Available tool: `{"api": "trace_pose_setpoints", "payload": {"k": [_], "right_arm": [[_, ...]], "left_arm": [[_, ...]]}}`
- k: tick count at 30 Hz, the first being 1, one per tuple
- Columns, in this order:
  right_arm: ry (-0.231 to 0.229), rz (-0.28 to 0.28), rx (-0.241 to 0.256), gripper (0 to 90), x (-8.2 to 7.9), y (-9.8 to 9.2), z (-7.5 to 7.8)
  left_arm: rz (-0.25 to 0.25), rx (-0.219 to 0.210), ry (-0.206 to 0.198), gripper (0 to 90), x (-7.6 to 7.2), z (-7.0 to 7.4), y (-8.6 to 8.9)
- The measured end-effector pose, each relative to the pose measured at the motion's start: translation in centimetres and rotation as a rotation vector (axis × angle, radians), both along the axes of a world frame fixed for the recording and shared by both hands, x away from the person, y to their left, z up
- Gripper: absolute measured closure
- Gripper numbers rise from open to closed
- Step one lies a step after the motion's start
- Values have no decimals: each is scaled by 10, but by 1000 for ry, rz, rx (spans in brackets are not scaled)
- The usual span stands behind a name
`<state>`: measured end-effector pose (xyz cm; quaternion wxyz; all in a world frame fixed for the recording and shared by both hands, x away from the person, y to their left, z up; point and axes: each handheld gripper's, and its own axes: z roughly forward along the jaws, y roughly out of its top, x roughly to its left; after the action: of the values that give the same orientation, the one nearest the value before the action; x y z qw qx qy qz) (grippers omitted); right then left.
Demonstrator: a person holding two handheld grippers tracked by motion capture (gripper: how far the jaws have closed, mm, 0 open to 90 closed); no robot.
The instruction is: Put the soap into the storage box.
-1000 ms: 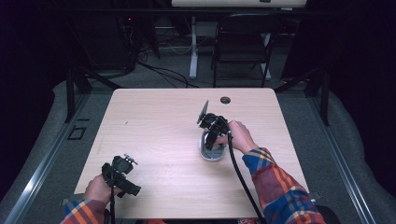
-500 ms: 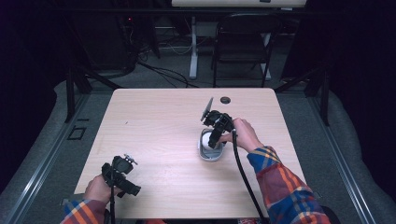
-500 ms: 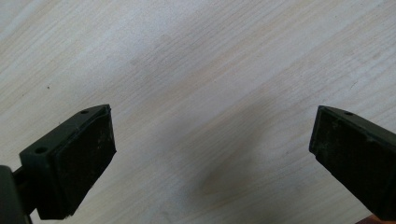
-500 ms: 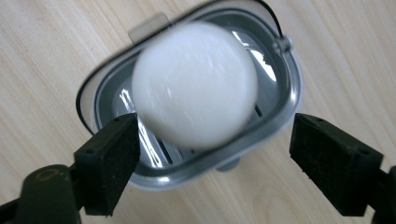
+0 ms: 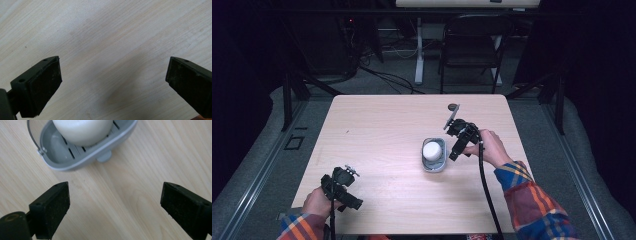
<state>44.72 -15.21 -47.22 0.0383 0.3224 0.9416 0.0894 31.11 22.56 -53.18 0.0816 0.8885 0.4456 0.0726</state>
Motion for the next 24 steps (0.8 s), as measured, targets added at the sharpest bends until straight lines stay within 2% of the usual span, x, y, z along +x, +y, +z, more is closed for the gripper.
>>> {"api": "trace_pose_setpoints", "payload": {"k": [2,4,7,9,10,11,13,16,17,21,23,24], "right_arm": [[4,-1,-19,77,-3,-7,0],[4,-18,-9,73,-7,-15,-2],[0,-27,-32,64,-11,-27,-3],[-5,-49,-23,62,-16,-36,-6],[1,-48,-35,62,-17,-39,-6],[-8,-61,-23,62,-20,-43,-9],[3,-63,-50,57,-23,-50,-11],[4,-82,-44,53,-31,-61,-18],[4,-79,-61,56,-34,-64,-20],[-5,-111,-50,64,-48,-78,-28],[11,-106,-89,46,-52,-84,-31],[20,-110,-56,35,-53,-86,-36]], "left_arm": [[0,1,0,0,0,0,0],[0,0,1,0,0,0,0],[-1,0,0,0,0,0,0],[-1,0,0,0,0,0,0],[-1,0,0,0,0,0,0],[-1,0,-1,0,0,0,0],[-1,0,-1,0,0,0,0],[-3,0,-3,0,0,0,0],[-3,-1,-4,0,0,1,0],[-7,0,-4,0,0,0,0],[-6,-1,-3,0,0,0,0],[-10,2,-4,0,0,1,-1]]}}
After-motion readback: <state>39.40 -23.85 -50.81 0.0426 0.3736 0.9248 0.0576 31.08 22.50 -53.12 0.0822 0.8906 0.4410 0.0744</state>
